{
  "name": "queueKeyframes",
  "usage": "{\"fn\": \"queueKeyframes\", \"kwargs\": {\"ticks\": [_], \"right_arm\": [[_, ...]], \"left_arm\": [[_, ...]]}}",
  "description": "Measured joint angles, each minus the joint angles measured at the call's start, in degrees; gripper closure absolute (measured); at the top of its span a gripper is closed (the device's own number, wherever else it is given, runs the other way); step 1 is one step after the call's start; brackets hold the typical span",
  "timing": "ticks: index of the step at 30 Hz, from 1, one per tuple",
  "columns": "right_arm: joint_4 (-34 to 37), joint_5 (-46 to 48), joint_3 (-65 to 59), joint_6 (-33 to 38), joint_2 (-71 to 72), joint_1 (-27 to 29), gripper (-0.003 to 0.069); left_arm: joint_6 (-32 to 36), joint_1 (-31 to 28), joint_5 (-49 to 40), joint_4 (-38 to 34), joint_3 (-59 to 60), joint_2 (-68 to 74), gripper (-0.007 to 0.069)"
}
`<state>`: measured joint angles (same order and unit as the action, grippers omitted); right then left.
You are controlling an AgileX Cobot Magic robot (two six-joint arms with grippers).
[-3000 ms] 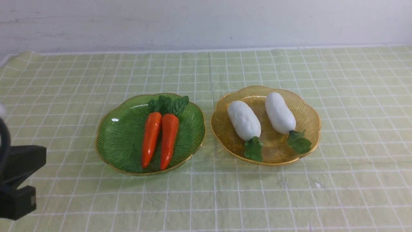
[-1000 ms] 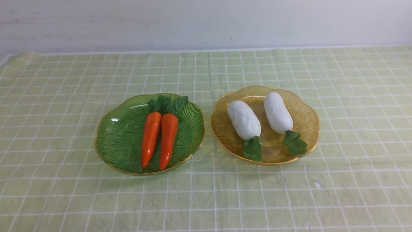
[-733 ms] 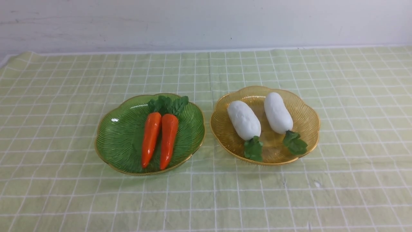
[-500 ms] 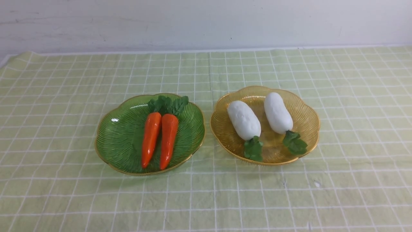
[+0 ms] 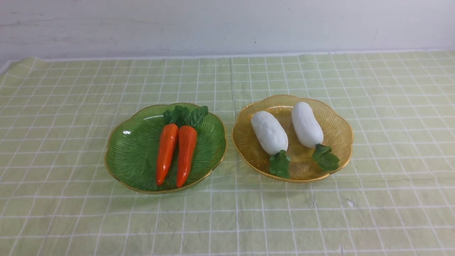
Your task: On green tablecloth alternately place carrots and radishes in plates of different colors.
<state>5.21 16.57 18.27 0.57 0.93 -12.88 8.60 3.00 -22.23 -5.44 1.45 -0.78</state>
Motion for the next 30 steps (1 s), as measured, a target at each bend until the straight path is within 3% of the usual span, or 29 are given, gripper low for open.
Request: {"fn": "queueKeyframes", "kwargs": {"ticks": [4,7,14,30], "right_arm": [[-3.85,-0.25,-1.27,2.00,0.00,1.73,0.0673],[-7.36,-0.29,-6.55,2.93,0.00,6.81,0.0673],[-7.89,2.74,-19.59,1.52,0.00,14.64,0.0673],[-8.16,5.38,-19.55,0.15,-0.05,15.32,0.0673]], "left_arm": [[0.00,0.00,0.00,0.00,0.00,0.00,0.0632],[0.00,0.00,0.00,0.00,0.00,0.00,0.0632],[0.00,0.00,0.00,0.00,0.00,0.00,0.0632],[0.00,0.00,0.00,0.00,0.00,0.00,0.0632]]}}
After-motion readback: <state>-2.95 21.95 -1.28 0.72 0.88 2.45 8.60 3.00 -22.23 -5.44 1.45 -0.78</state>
